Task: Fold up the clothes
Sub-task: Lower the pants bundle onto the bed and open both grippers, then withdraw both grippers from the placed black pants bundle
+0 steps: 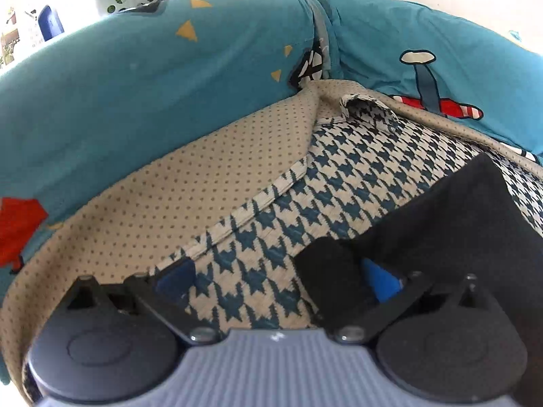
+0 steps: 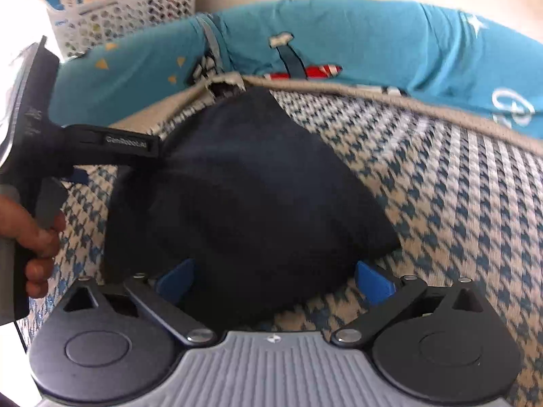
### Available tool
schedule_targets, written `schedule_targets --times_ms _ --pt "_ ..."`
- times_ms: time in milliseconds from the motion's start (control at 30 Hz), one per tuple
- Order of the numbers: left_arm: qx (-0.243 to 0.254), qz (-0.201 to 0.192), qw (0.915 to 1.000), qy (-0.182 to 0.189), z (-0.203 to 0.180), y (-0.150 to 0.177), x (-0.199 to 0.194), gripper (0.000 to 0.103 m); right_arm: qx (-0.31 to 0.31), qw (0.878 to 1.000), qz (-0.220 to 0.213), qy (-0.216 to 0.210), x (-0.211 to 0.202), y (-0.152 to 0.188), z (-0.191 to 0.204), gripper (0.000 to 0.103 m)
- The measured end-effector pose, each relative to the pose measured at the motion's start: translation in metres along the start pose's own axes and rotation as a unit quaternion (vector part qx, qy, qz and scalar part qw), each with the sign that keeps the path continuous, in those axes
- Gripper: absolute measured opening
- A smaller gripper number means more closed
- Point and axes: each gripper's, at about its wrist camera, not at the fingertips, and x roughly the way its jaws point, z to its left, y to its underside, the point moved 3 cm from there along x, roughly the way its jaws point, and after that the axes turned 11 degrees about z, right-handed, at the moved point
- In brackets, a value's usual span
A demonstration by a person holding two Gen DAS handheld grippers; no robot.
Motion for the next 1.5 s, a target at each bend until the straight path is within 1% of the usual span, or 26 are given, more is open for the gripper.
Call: schedule_targets --times_ms 133,467,567,667,767,833,900,967,1000,1067,1100,1200,1267,1333,1367,1500 --pt "-0.024 -0.008 0.9996 0.015 0.007 -0.004 -0.014 0.103 0.011 1.0 0.019 0.006 0.001 0.004 -0.003 0.102" --pt "0.008 -0.003 0.9982 0.06 -0.014 0.014 -0.05 0.103 0.068 0.997 0.037 0.018 -0.023 0.021 -0.022 0.103" --pt "0.019 0.014 0.9992 0.032 -0.019 0.023 -0.044 0.103 0.084 0.995 0.042 0.021 -0.031 0.026 -0.028 0.103" --pt "0.018 0.043 0.9988 0.012 -0.018 0.028 -0.03 0.103 0.078 0.995 0.048 0.037 -0.033 0.03 -0.032 0.103" --pt "-0.001 0.06 0.998 0.021 -0.01 0.034 -0.023 0.103 0.056 0.995 0.059 0.049 -0.031 0.032 -0.032 0.103" --pt "0.003 0.06 0.9981 0.013 -0.009 0.037 -0.024 0.103 0.036 0.995 0.068 0.057 -0.03 0.034 -0.031 0.103" --pt "0.008 0.06 0.9982 0.005 -0.009 0.041 -0.025 0.103 0.013 0.993 0.084 0.077 -0.027 0.035 -0.025 0.103" --pt "0.008 0.061 0.9981 0.003 -0.009 0.043 -0.028 0.103 -0.005 0.991 0.088 0.096 -0.027 0.039 -0.02 0.103" --pt "0.004 0.061 0.9981 0.01 -0.008 0.043 -0.031 0.103 -0.001 0.991 0.089 0.096 -0.028 0.04 -0.02 0.103" --pt "-0.004 0.051 0.9981 0.035 -0.008 0.045 -0.042 0.103 0.01 0.992 0.095 0.087 -0.03 0.041 -0.023 0.103" --pt "0.0 0.044 0.9981 0.042 -0.01 0.048 -0.047 0.103 0.008 0.992 0.096 0.083 -0.031 0.041 -0.024 0.103" --pt "0.028 0.041 0.9979 0.042 -0.022 0.06 -0.057 0.103 0.0 0.992 0.099 0.077 -0.034 0.046 -0.026 0.103" --pt "0.055 0.052 0.9967 0.031 -0.031 0.069 -0.056 0.103 -0.003 0.992 0.1 0.076 -0.038 0.051 -0.026 0.103" --pt "0.071 0.059 0.9956 0.019 -0.038 0.076 -0.055 0.103 -0.003 0.992 0.102 0.075 -0.042 0.055 -0.027 0.103" --pt "0.075 0.06 0.9952 0.016 -0.041 0.08 -0.055 0.103 -0.003 0.992 0.103 0.075 -0.043 0.056 -0.028 0.103" --pt "0.075 0.061 0.995 0.028 -0.045 0.094 -0.062 0.103 0.0 0.991 0.11 0.072 -0.051 0.063 -0.033 0.103"
